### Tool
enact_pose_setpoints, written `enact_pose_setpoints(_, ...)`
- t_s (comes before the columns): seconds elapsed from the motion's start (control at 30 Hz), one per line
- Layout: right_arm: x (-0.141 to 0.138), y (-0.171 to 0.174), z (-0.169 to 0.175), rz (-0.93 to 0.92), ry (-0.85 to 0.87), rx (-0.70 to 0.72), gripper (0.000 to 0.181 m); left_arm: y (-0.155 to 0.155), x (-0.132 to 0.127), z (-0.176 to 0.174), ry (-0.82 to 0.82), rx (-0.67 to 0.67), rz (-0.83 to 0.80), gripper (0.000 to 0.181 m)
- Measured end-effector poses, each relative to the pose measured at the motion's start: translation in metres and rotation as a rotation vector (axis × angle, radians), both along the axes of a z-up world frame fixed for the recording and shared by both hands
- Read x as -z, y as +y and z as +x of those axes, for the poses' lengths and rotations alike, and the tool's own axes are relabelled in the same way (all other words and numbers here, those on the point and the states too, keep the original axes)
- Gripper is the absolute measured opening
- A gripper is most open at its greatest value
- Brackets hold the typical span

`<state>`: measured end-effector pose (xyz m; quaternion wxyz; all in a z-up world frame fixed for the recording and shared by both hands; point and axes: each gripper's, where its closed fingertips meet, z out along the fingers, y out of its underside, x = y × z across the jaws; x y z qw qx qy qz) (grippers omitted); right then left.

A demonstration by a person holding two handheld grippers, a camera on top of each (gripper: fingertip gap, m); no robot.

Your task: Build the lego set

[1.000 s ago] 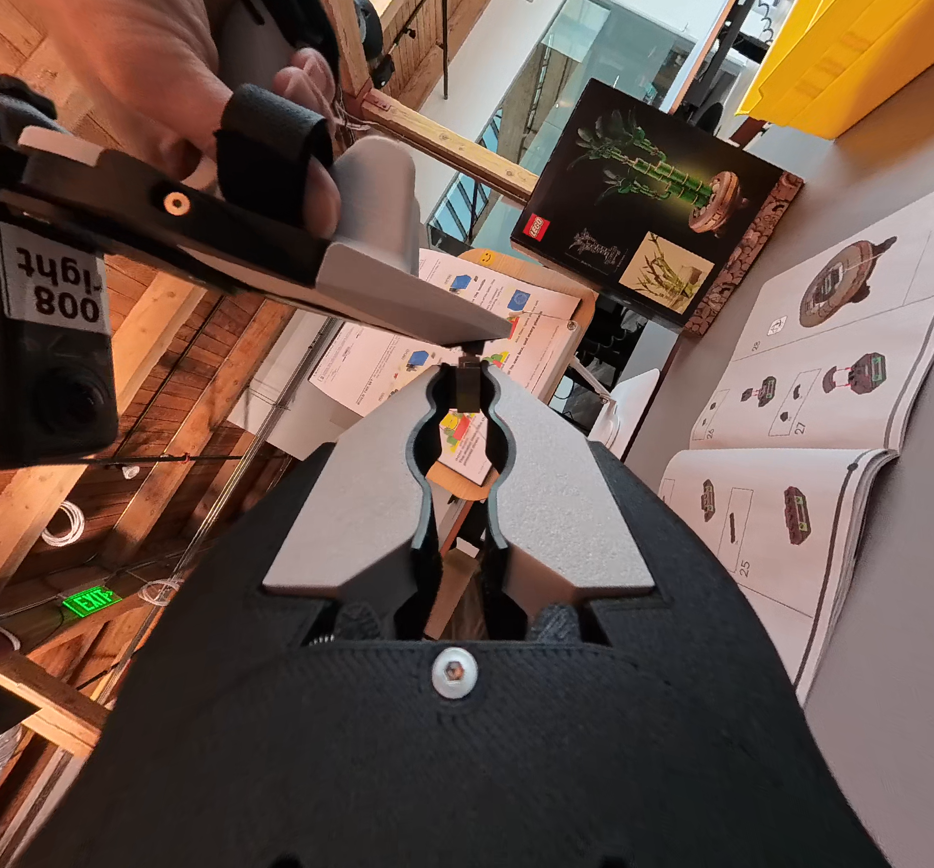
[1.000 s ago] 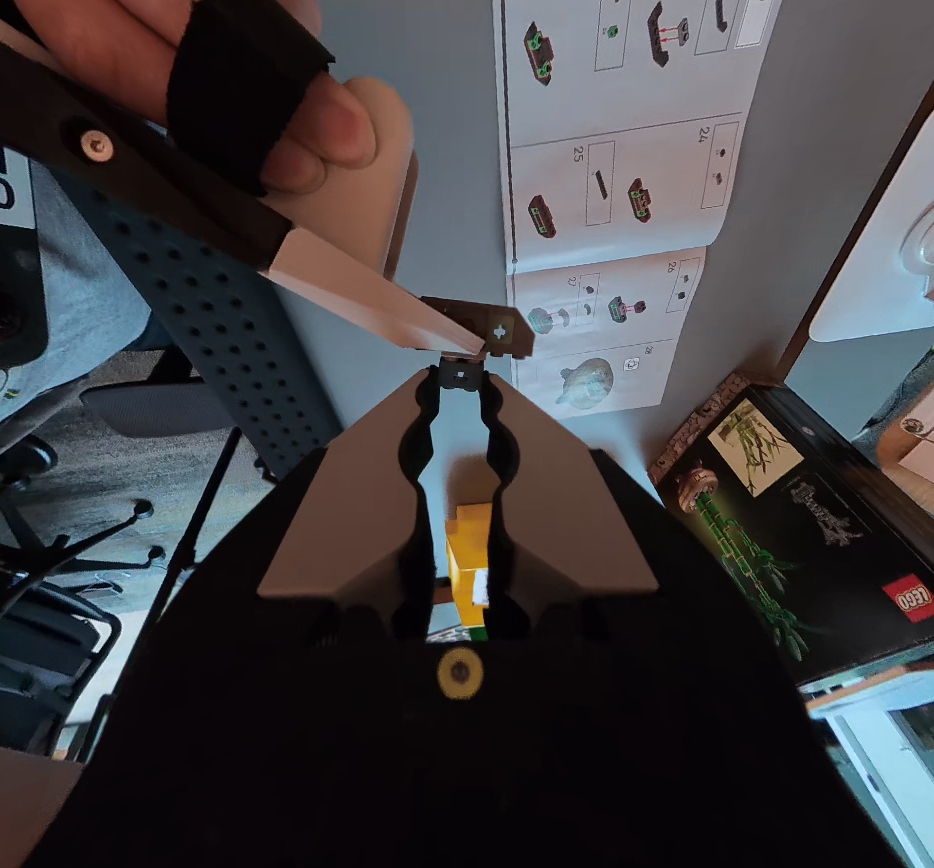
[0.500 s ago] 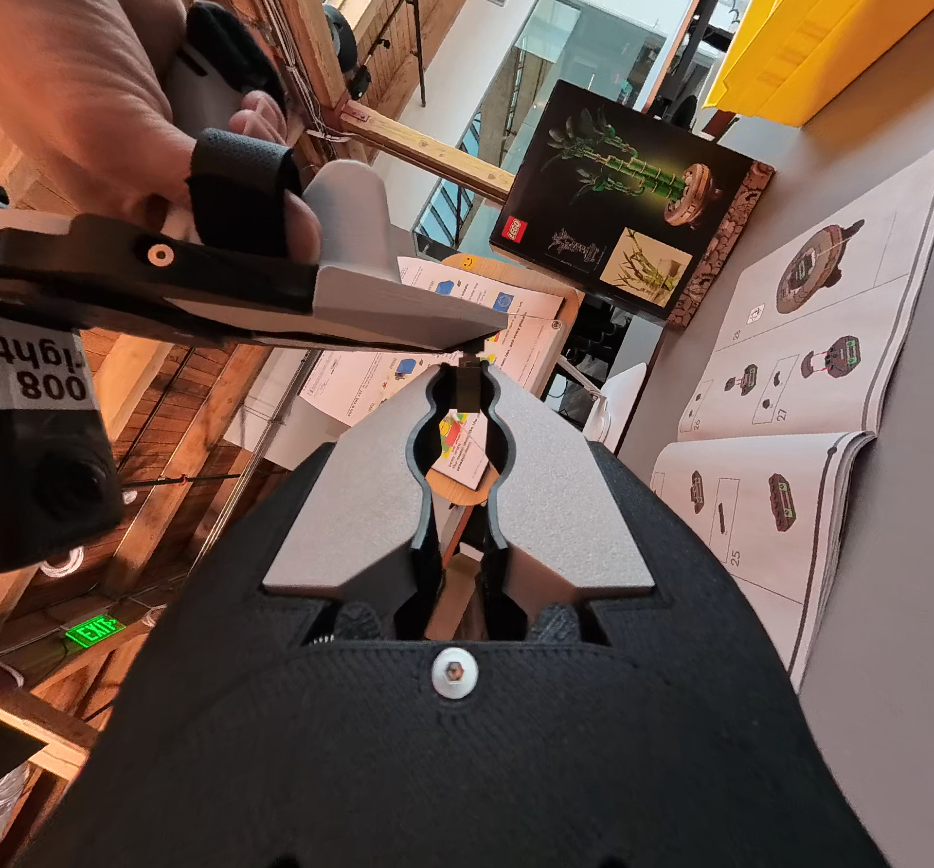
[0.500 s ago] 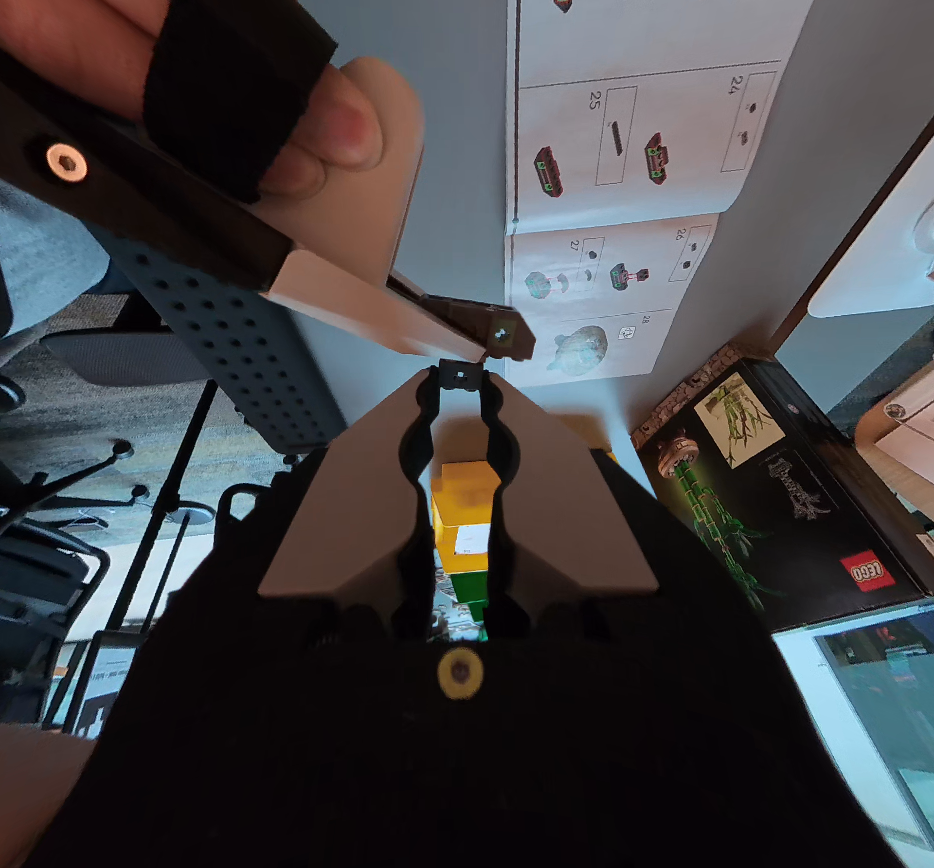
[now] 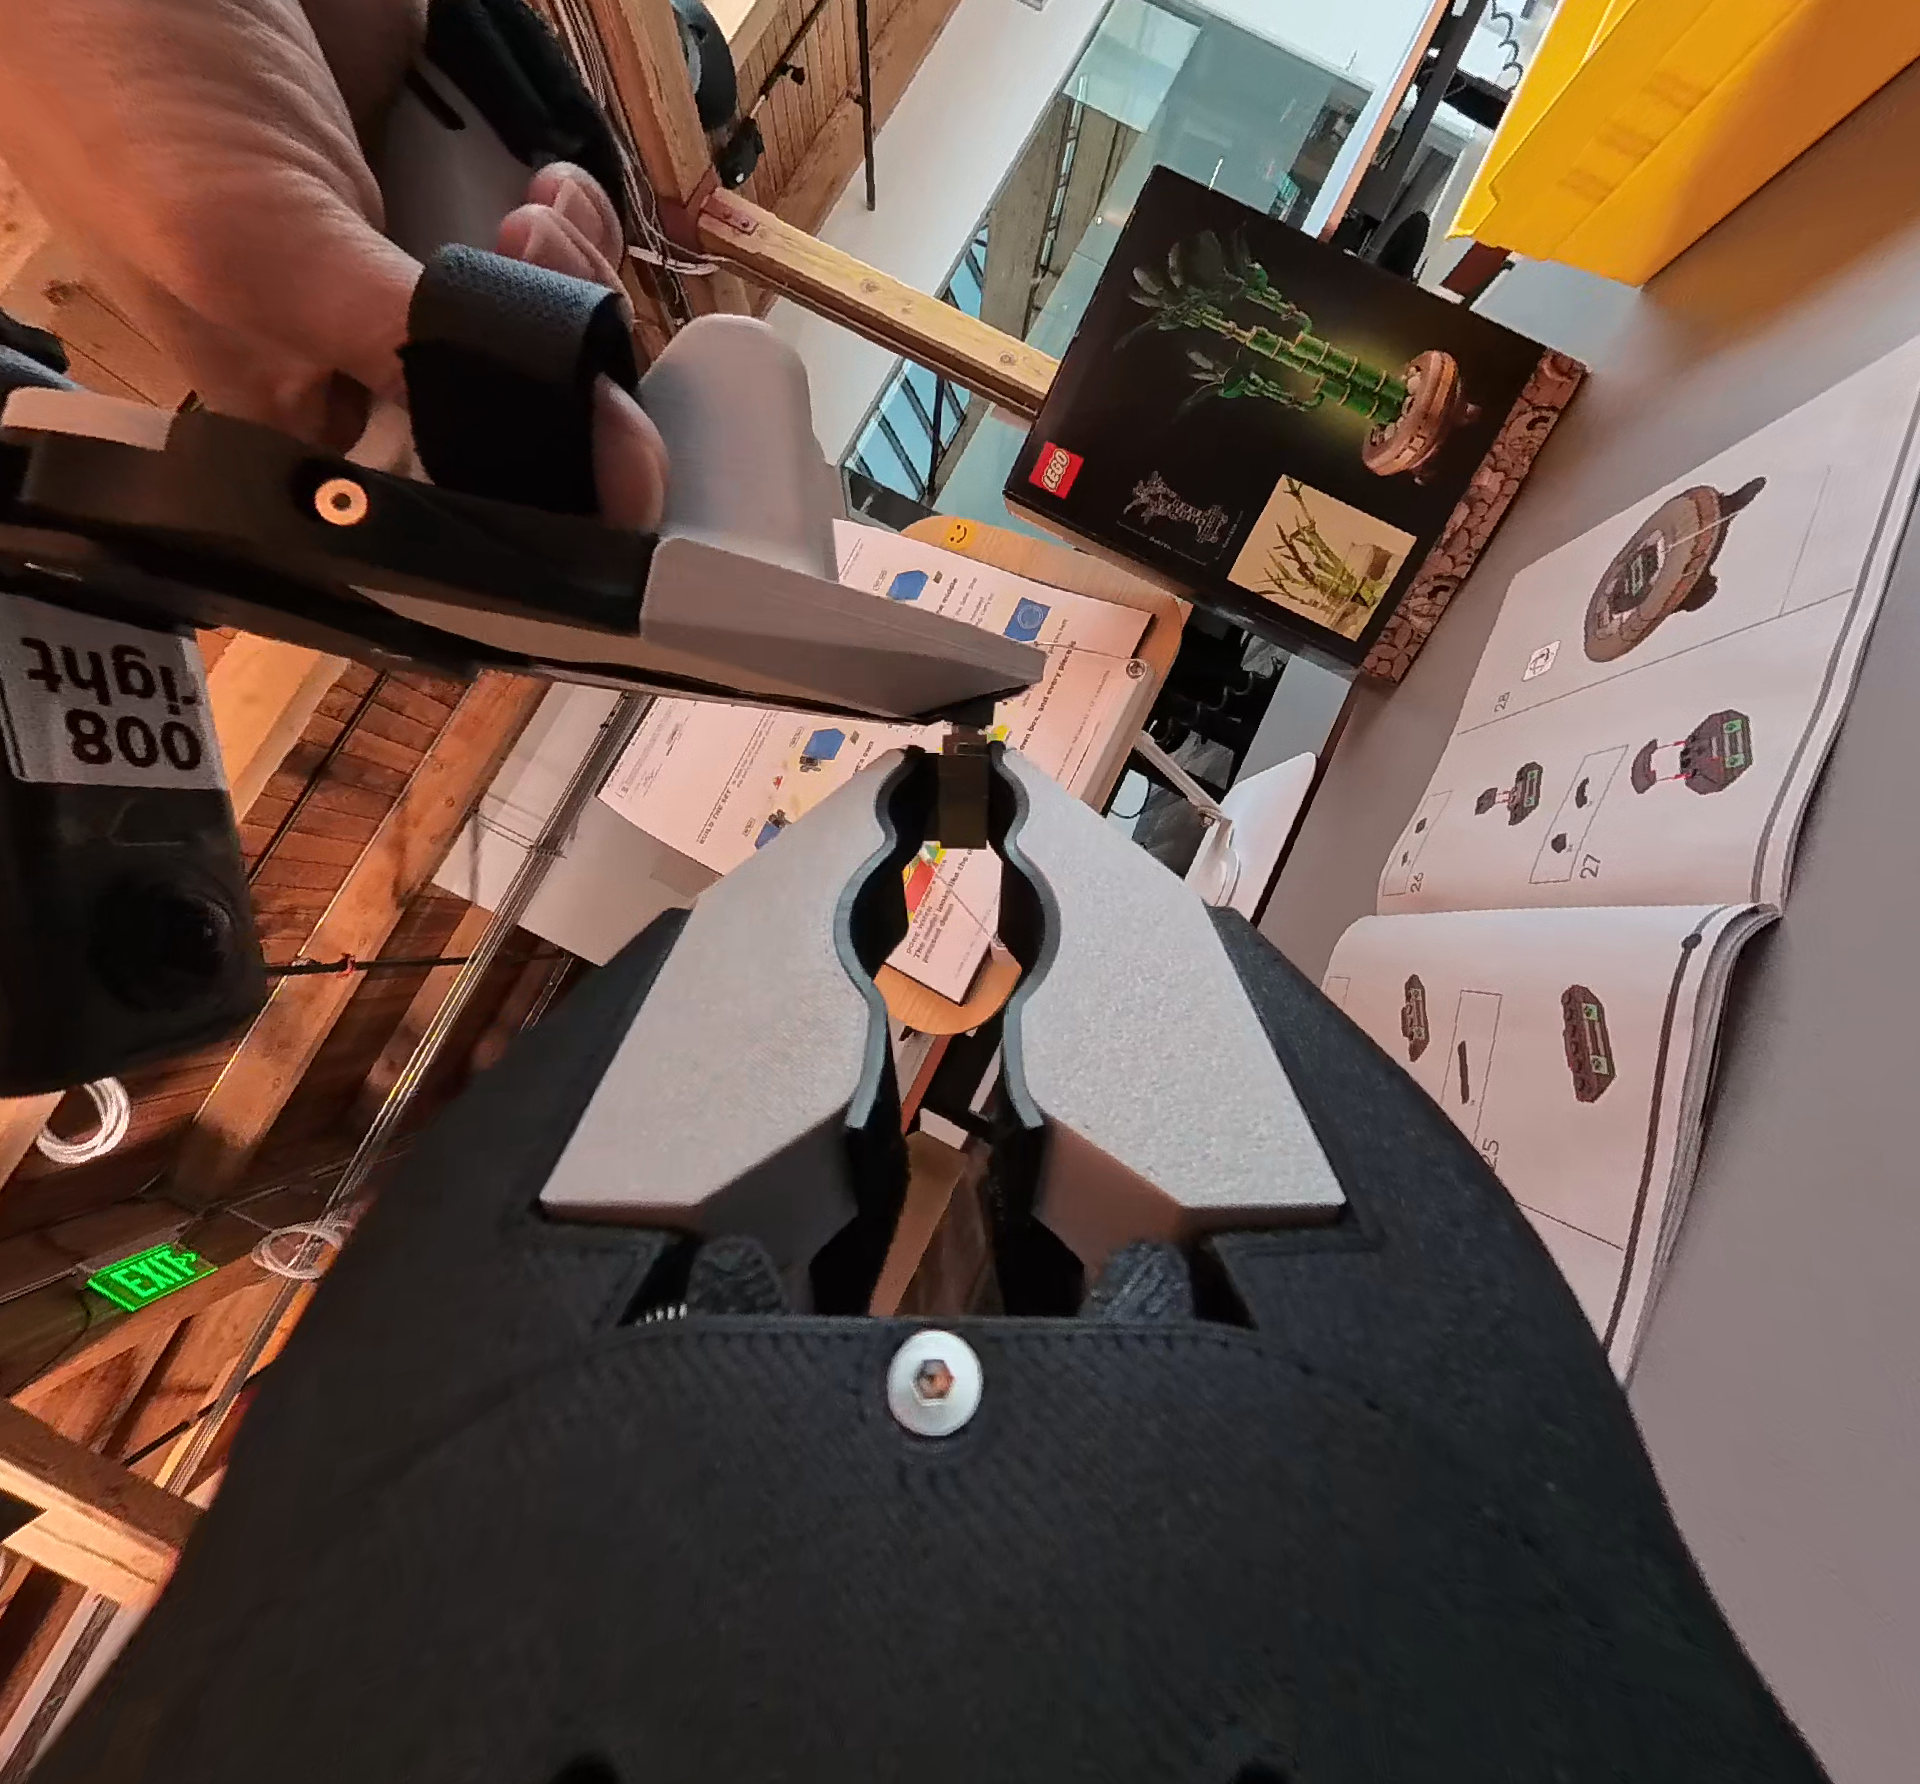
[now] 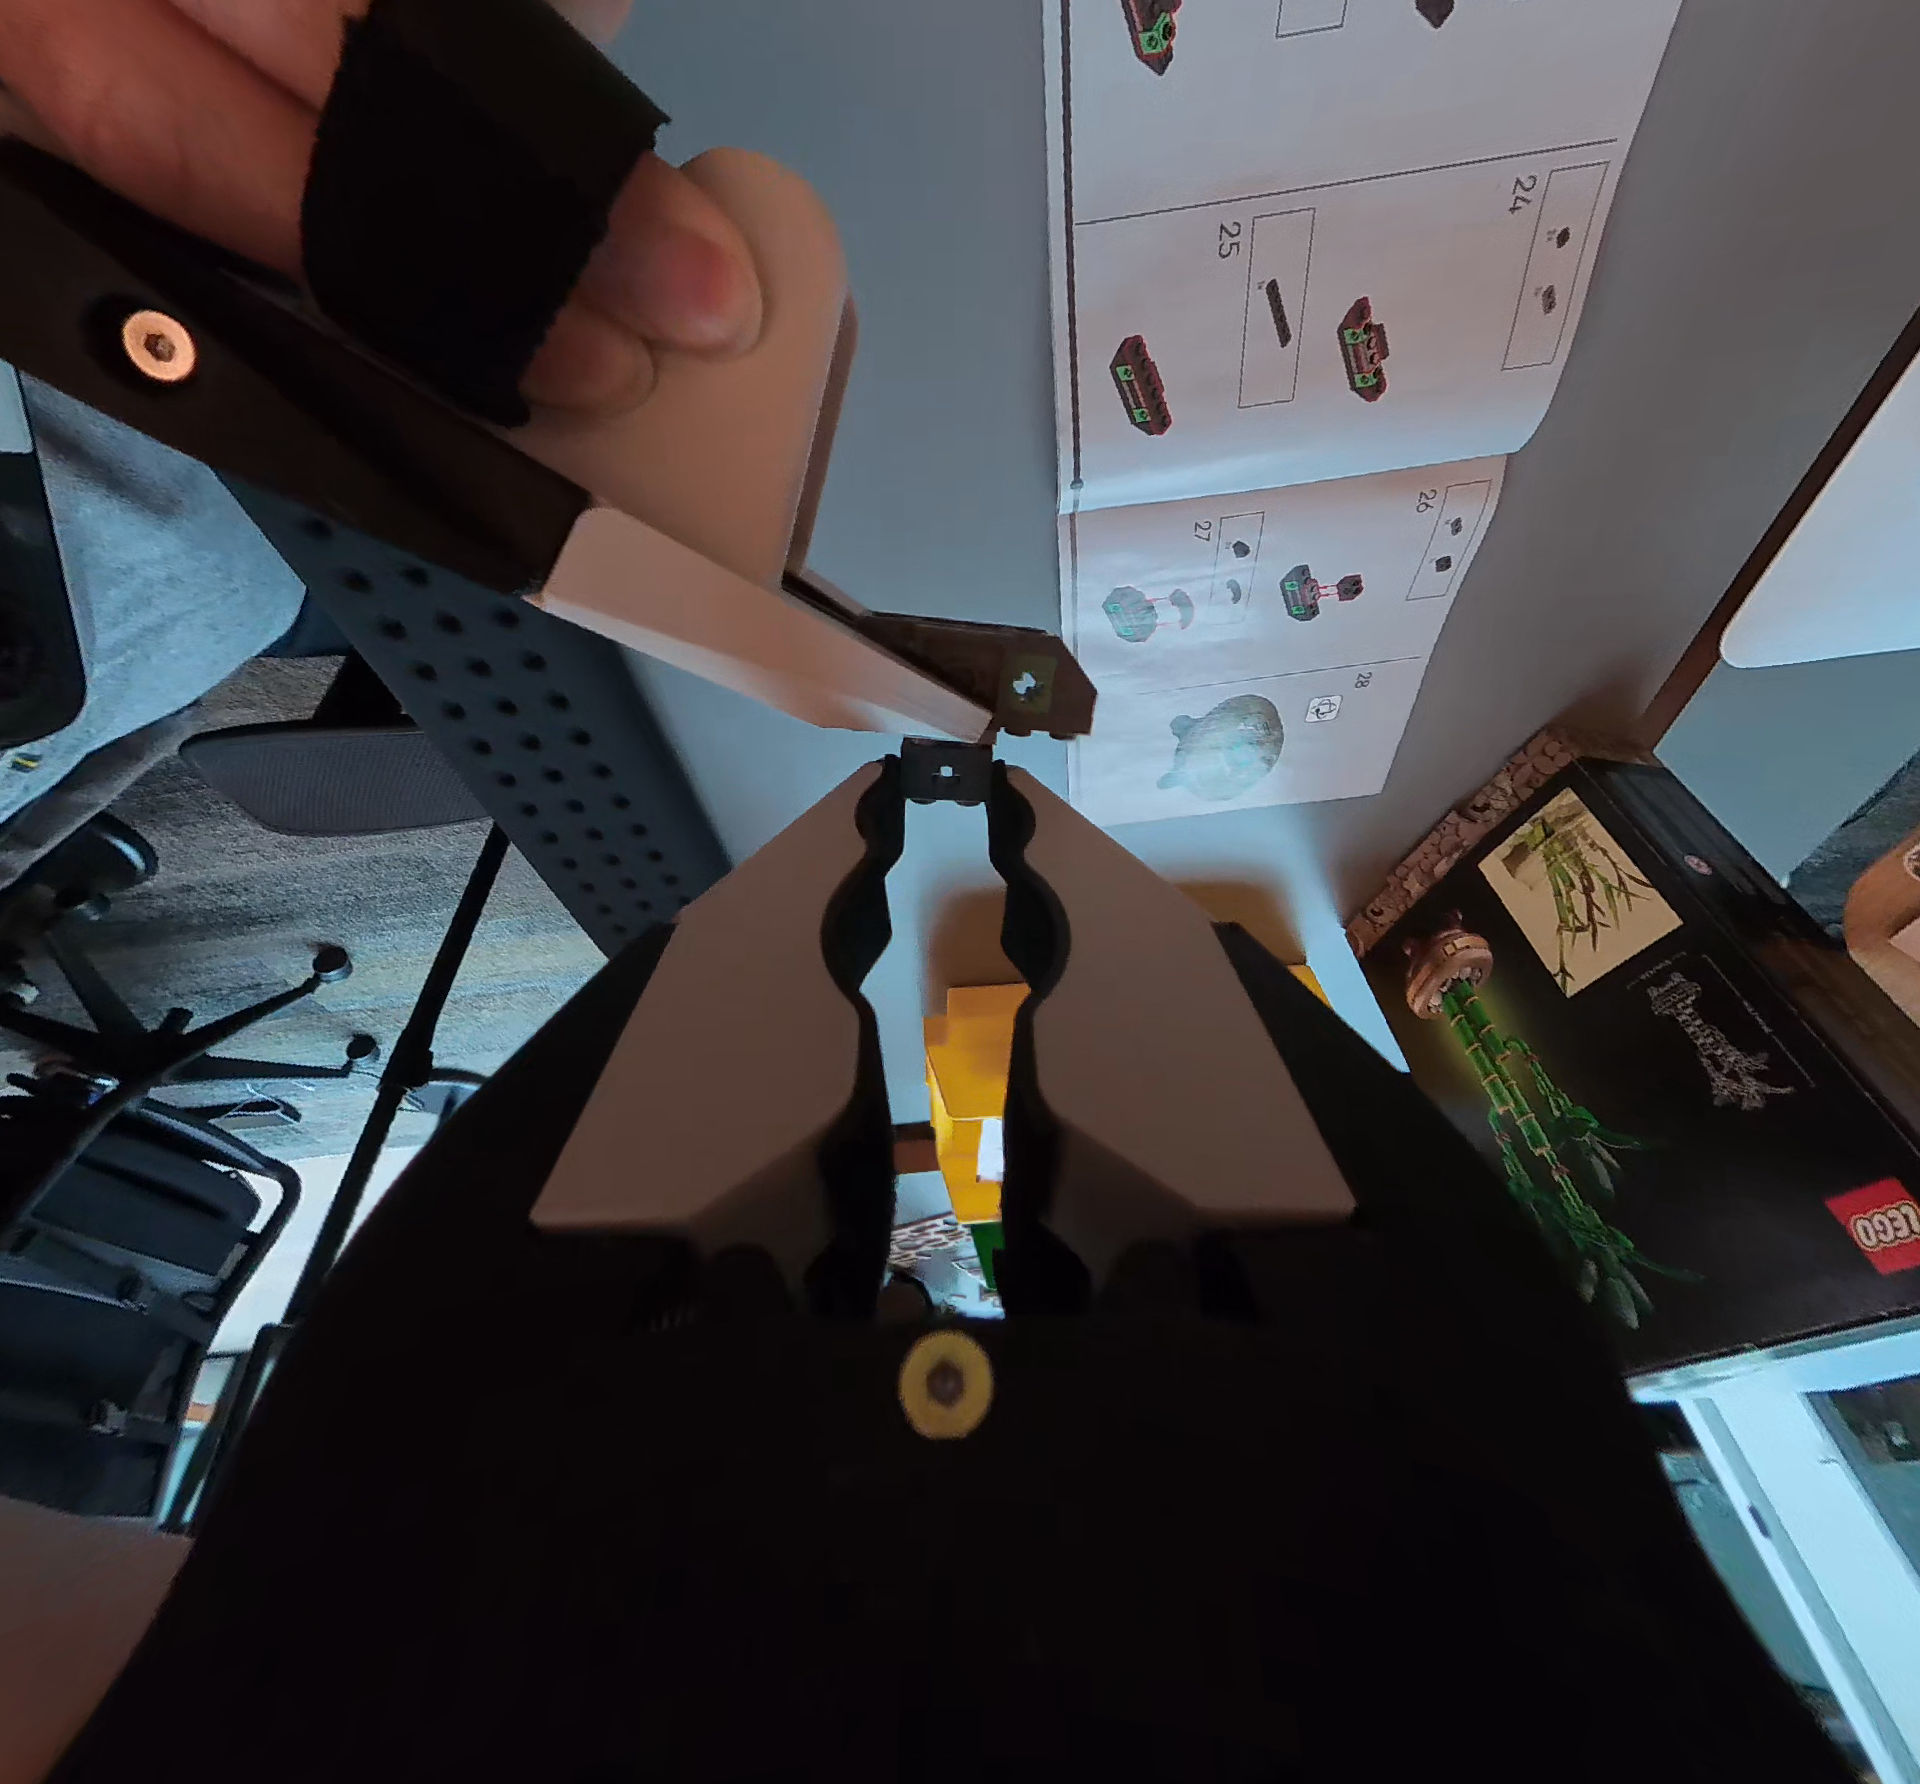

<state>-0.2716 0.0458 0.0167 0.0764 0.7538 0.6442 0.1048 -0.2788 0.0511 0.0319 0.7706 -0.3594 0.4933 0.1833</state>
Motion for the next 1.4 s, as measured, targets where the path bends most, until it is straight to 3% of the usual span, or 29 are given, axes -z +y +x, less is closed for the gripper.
enact_pose_setpoints(1.4, 0.0091, 0.0004, 0.0033, -0.050, 0.001, 0.122, 0.012, 0.0009, 0.0063, 0.0027, 0.033, 0.003, -0.023, 0.008)
